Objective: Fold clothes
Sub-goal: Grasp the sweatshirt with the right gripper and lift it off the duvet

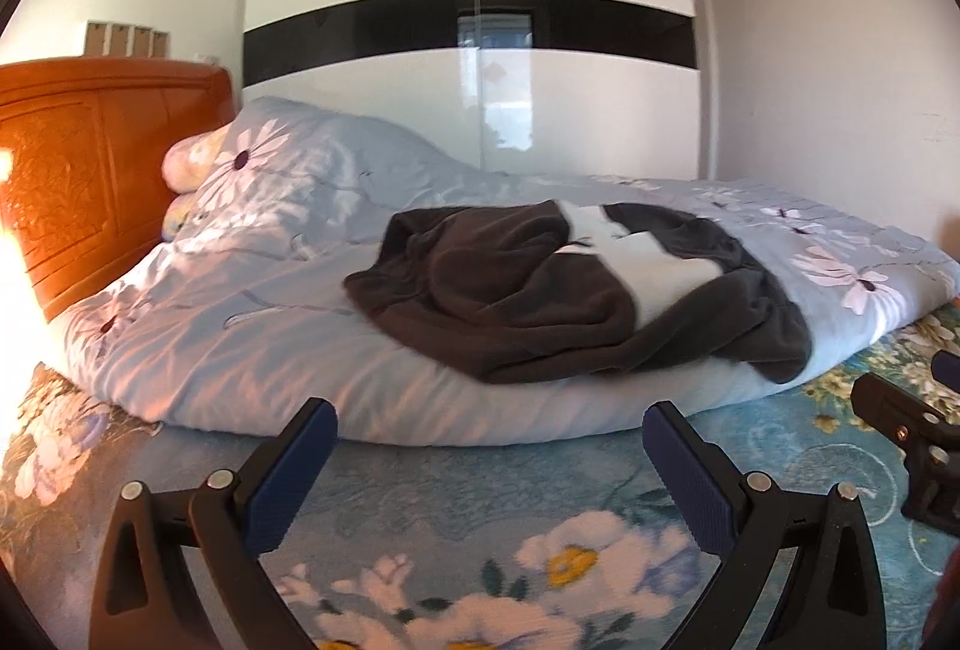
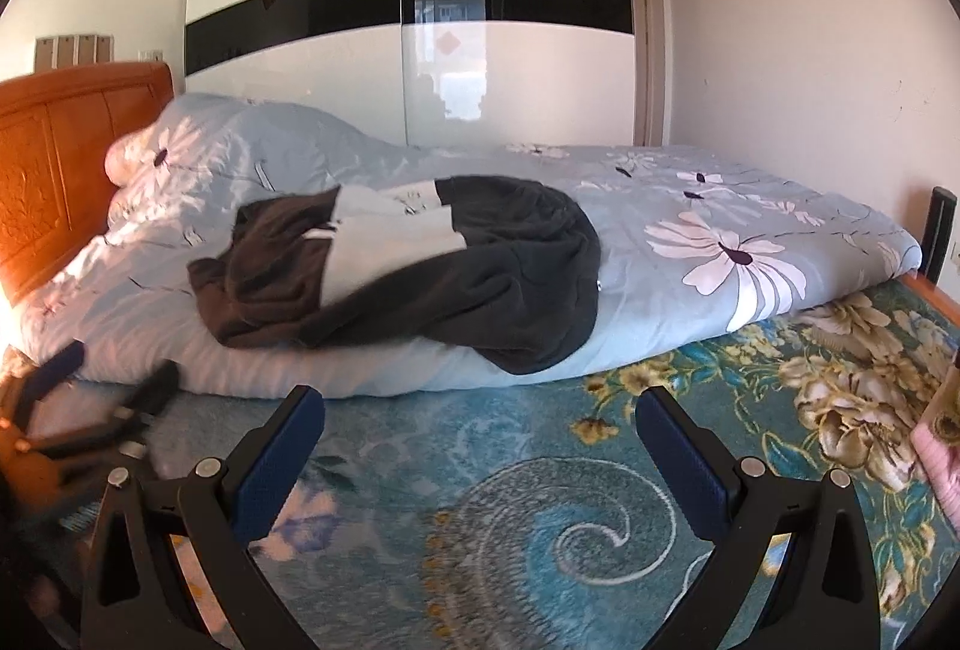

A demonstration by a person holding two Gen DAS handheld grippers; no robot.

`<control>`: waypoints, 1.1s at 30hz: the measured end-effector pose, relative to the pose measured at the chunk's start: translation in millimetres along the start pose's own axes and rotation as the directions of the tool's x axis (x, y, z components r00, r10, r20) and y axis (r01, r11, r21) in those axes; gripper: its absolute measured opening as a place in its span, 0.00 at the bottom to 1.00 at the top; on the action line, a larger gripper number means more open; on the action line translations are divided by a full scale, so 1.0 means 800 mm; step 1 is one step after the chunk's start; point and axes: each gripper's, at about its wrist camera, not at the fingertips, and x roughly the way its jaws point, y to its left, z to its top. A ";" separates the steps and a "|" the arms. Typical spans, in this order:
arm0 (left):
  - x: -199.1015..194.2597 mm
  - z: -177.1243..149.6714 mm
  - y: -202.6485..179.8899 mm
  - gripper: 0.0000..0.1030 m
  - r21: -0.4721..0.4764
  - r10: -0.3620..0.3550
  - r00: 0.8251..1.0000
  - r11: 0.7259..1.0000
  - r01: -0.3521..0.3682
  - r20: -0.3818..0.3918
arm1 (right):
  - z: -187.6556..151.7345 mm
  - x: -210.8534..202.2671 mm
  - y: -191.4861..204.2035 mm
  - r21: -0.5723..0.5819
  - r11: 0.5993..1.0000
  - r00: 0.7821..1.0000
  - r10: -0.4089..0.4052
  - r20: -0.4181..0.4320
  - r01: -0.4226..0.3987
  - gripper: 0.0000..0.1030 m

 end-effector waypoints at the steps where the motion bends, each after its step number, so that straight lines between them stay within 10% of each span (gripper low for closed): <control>1: 0.000 0.000 0.004 1.00 0.000 0.017 1.000 1.000 -0.017 0.001 | 0.002 0.012 0.000 -0.023 1.000 1.000 -0.002 -0.015 0.001 1.00; 5: -0.005 0.003 0.012 1.00 0.024 0.081 0.996 0.996 -0.082 0.038 | 0.018 0.093 0.012 -0.156 0.987 0.990 0.018 -0.137 -0.040 0.99; 9: -0.001 0.003 0.020 1.00 0.031 0.087 0.996 0.996 -0.088 0.027 | 0.035 0.159 0.029 -0.269 0.962 0.974 -0.098 -0.204 0.041 0.66; 13: 0.001 0.003 0.032 1.00 0.008 0.058 0.998 0.998 -0.058 0.011 | 0.050 0.194 0.044 -0.372 0.923 0.962 -0.182 -0.203 0.096 0.56; 16: 0.004 0.003 0.039 1.00 -0.018 0.003 1.000 1.000 -0.003 -0.016 | 0.072 0.193 0.044 -0.338 0.937 0.965 -0.160 -0.206 0.083 0.16; 22: 0.001 0.005 0.058 1.00 -0.067 0.009 1.000 0.998 -0.010 -0.015 | 0.110 0.115 0.054 -0.279 0.960 0.993 -0.017 -0.116 -0.016 0.10; 33: -0.024 0.021 0.107 1.00 -0.168 0.034 0.999 0.985 -0.028 0.030 | 0.032 -0.037 0.047 -0.207 0.965 0.976 0.123 -0.182 -0.160 0.09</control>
